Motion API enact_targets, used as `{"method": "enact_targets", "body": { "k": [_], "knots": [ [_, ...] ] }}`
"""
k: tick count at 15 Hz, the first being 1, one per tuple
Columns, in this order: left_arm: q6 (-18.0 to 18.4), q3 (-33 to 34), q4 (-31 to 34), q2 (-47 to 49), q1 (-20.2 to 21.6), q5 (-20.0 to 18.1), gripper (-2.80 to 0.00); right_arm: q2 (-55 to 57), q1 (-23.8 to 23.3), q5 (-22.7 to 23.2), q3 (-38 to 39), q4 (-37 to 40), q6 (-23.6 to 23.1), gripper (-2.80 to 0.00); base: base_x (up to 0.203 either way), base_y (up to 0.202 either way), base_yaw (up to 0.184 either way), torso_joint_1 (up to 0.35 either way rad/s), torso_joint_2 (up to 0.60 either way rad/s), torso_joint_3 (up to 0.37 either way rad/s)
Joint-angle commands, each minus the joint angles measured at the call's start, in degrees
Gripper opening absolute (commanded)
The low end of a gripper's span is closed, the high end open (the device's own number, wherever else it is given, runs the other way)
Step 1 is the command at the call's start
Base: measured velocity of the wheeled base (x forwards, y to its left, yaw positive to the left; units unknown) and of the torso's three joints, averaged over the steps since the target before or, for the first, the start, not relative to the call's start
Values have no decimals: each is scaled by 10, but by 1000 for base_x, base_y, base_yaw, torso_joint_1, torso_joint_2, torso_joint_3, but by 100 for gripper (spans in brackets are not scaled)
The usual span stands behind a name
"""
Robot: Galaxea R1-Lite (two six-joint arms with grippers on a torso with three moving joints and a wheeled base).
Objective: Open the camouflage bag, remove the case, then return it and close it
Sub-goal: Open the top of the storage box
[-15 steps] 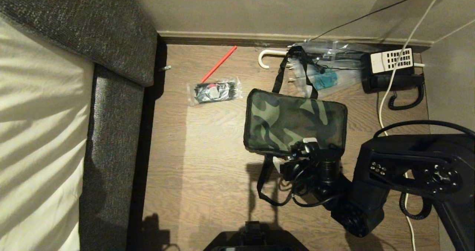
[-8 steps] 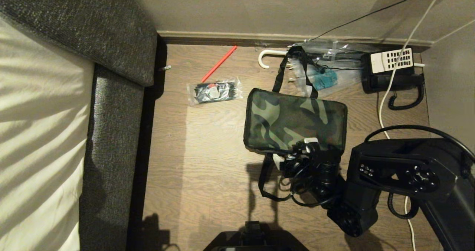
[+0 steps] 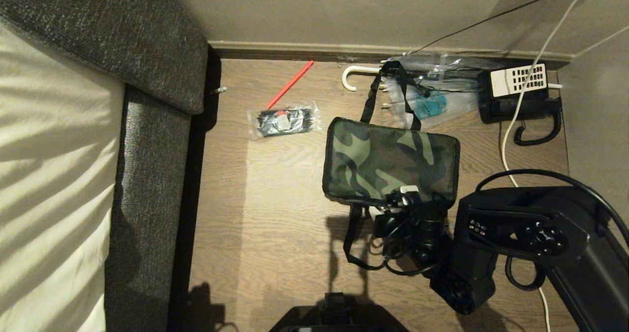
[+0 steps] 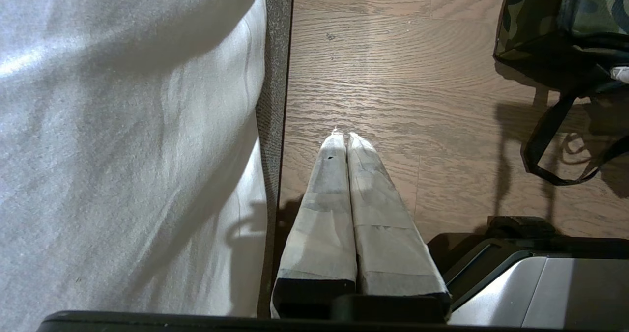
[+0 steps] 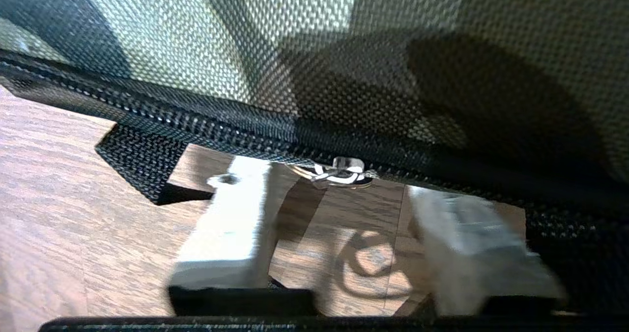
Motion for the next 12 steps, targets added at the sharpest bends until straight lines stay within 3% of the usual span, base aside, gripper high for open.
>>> {"method": "enact_targets", "body": {
  "k": [1,7,12],
  "knots": [
    [0,1,0,0,0,0,-280,3,0,0,-3,-5,0,-280,0,0,0,0,0,0],
    [0,1,-1,-1,0,0,-280,-8,0,-12,2,-5,0,-280,0,0,0,0,0,0],
    [0,1,0,-1,0,0,-280,-94,1,-4,69,1,4,-280,0,0,0,0,0,0]
  ]
}}
